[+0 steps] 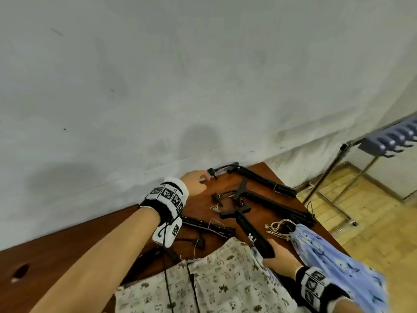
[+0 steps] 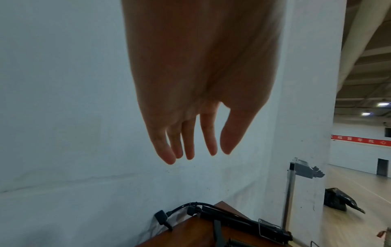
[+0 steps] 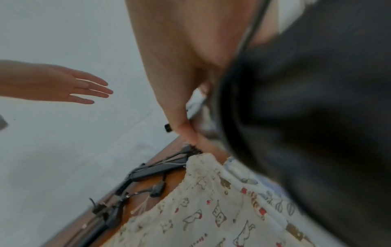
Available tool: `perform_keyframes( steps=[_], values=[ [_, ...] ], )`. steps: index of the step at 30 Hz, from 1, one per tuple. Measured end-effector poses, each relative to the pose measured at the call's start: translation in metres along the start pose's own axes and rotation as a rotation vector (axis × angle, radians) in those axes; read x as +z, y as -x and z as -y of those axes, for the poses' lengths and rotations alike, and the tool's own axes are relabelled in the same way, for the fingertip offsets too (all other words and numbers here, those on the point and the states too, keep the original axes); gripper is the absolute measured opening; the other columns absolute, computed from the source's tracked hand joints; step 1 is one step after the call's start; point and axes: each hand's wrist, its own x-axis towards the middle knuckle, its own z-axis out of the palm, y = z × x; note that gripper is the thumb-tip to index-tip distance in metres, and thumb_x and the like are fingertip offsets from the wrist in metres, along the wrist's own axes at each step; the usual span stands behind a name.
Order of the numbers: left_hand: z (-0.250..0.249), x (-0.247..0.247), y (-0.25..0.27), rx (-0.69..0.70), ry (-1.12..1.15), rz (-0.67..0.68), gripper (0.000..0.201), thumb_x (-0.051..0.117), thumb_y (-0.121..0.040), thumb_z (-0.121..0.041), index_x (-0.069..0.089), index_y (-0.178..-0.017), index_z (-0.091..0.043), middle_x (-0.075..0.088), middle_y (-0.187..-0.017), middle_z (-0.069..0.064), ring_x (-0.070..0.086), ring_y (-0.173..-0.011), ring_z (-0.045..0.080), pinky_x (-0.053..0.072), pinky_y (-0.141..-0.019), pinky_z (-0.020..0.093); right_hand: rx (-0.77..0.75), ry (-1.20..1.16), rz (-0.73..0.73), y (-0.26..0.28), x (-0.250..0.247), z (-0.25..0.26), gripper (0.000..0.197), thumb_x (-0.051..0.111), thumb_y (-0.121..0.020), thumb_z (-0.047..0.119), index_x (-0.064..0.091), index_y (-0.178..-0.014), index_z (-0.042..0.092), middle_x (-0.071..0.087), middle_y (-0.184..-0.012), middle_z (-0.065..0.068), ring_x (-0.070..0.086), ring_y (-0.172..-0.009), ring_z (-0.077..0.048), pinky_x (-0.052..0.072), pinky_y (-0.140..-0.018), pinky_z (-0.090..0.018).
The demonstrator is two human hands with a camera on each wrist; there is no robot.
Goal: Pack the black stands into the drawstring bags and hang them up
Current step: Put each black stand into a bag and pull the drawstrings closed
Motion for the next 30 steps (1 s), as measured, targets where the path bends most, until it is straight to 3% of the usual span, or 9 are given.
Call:
perform_keyframes(
  steps=[6, 10, 13, 17, 21, 23, 26, 28, 30],
  values=[
    [0.026, 0.026, 0.03, -0.025, -0.104, 0.185, 0.034, 0.053, -0.093, -0.015, 0.055, -0.126, -0.018, 0.049, -0.139, 0.003, 0.047, -0.127, 0.021, 0.035, -0.103, 0.026, 0.128, 0.457, -0.11, 0.032, -0.009, 0.018, 0.049, 0.048, -0.091, 0.031, 0.036, -0.137, 0.022, 0.06, -0.095, 0.0, 0.062, -0.086, -0.02, 0.049, -0.069, -0.029],
    [0.049, 0.04, 0.04, -0.05, -0.148, 0.245, 0.034, 0.055, -0.091, -0.016, 0.056, -0.125, -0.018, 0.052, -0.137, 0.003, 0.05, -0.124, 0.021, 0.037, -0.101, 0.025, 0.135, 0.566, -0.29, 0.06, -0.032, 0.01, 0.044, 0.05, -0.083, 0.036, 0.047, -0.127, 0.04, 0.067, -0.105, 0.01, 0.062, -0.098, -0.015, 0.038, -0.092, -0.036],
    [0.053, 0.042, 0.043, -0.036, -0.142, 0.256, 0.05, 0.061, -0.087, -0.013, 0.048, -0.133, -0.022, 0.047, -0.141, 0.006, 0.047, -0.127, 0.023, 0.039, -0.104, 0.03, 0.07, 0.63, -0.37, 0.081, -0.047, 0.015, 0.043, 0.049, -0.081, 0.032, 0.048, -0.122, 0.045, 0.066, -0.104, 0.015, 0.062, -0.093, -0.011, 0.031, -0.097, -0.04],
    [0.04, 0.038, 0.045, 0.191, -0.135, 0.218, 0.087, 0.069, -0.077, -0.001, 0.029, -0.146, -0.034, 0.029, -0.152, 0.007, 0.032, -0.138, 0.027, 0.036, -0.107, 0.036, -0.012, 0.46, -0.368, 0.1, -0.054, 0.033, 0.041, 0.051, -0.081, 0.019, 0.049, -0.112, 0.046, 0.055, -0.066, 0.015, 0.045, -0.056, 0.002, 0.036, -0.078, -0.031],
    [0.034, 0.043, 0.048, 0.309, -0.08, 0.109, 0.056, 0.064, -0.086, -0.011, 0.05, -0.133, -0.039, 0.035, -0.15, 0.001, 0.029, -0.14, 0.02, 0.027, -0.114, 0.044, -0.077, 0.153, -0.335, 0.101, -0.047, 0.039, 0.054, 0.06, -0.069, 0.005, 0.053, -0.107, 0.043, 0.061, -0.058, 0.005, 0.053, -0.049, -0.007, 0.042, -0.06, -0.024],
    [0.031, 0.05, 0.052, 0.311, 0.035, -0.075, 0.026, 0.059, -0.091, -0.016, 0.065, -0.113, -0.028, 0.057, -0.129, -0.001, 0.05, -0.124, 0.018, 0.036, -0.108, 0.041, -0.108, -0.046, -0.302, 0.1, -0.044, 0.042, 0.059, 0.064, -0.065, -0.004, 0.057, -0.11, 0.034, 0.063, -0.07, 0.001, 0.058, -0.059, -0.015, 0.047, -0.058, -0.031],
    [0.016, 0.06, 0.066, 0.302, 0.167, -0.25, 0.016, 0.054, -0.094, -0.025, 0.058, -0.107, -0.018, 0.066, -0.098, 0.0, 0.062, -0.095, 0.023, 0.048, -0.088, 0.037, -0.125, -0.336, -0.314, 0.096, -0.039, 0.055, 0.062, 0.06, -0.07, -0.017, 0.051, -0.11, 0.029, 0.059, -0.098, -0.004, 0.059, -0.09, -0.027, 0.05, -0.077, -0.037],
    [0.002, 0.068, 0.076, 0.254, 0.219, -0.242, 0.023, 0.05, -0.096, -0.028, 0.051, -0.115, -0.016, 0.061, -0.086, -0.003, 0.062, -0.08, 0.019, 0.048, -0.076, 0.031, -0.147, -0.413, -0.328, 0.091, -0.033, 0.064, 0.062, 0.058, -0.071, -0.02, 0.052, -0.111, 0.027, 0.059, -0.094, -0.002, 0.057, -0.088, -0.024, 0.05, -0.073, -0.029],
    [-0.01, 0.076, 0.08, 0.153, 0.32, -0.177, 0.031, 0.049, -0.097, -0.03, 0.047, -0.124, -0.016, 0.059, -0.085, -0.005, 0.06, -0.077, 0.014, 0.049, -0.08, 0.03, -0.201, -0.419, -0.338, 0.088, -0.029, 0.074, 0.056, 0.058, -0.072, -0.021, 0.056, -0.108, 0.022, 0.06, -0.086, 0.001, 0.057, -0.077, -0.018, 0.047, -0.06, -0.015]
  ],
)
